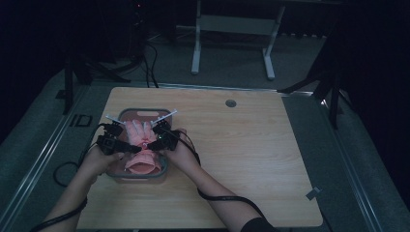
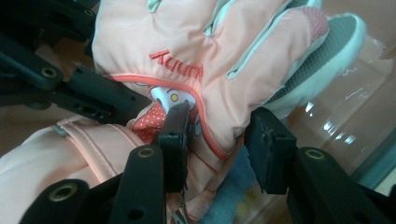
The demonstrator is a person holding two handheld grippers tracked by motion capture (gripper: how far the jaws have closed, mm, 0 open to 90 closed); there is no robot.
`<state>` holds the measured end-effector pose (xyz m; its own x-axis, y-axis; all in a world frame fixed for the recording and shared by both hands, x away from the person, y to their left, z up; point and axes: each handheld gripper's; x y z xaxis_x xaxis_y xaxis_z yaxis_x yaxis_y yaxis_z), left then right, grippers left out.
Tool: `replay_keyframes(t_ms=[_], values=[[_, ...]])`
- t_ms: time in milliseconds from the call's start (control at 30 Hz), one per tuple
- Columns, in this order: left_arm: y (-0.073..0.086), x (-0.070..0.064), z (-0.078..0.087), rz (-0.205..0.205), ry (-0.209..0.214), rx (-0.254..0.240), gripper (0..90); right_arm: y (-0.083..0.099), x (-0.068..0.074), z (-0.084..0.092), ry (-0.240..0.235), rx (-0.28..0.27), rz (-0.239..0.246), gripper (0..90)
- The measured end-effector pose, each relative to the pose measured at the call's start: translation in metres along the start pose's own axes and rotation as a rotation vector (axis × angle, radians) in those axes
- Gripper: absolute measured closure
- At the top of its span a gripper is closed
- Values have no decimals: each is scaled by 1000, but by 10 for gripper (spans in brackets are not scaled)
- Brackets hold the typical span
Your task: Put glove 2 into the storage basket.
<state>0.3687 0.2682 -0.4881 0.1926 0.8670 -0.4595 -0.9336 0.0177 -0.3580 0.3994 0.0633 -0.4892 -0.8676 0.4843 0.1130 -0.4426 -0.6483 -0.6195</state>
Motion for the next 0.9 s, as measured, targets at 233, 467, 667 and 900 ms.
replay_keyframes(t_ms=[233, 467, 667, 900], values=[[-1, -4, 2, -9, -61, -52, 407, -3, -2, 4, 51, -51, 39, 402], [-2, -7, 2, -8, -94, -118, 326, -4, -8, 20, -12, -121, 72, 228], [0, -8, 9, -2, -74, -215, 161, -1, -16, 31, -34, -160, 66, 186], [1, -11, 18, -44, -6, -299, 19, 3, -26, 43, -43, -176, 55, 175]])
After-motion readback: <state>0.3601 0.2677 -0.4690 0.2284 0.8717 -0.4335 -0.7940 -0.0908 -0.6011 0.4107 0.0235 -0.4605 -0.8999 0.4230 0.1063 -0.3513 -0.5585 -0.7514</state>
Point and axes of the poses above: each handheld gripper's, and its own axes: z roughly backward along the jaws, y roughly out of its underside, x roughly to its left, and after that the axes turned 14 degrees about z, right-handed
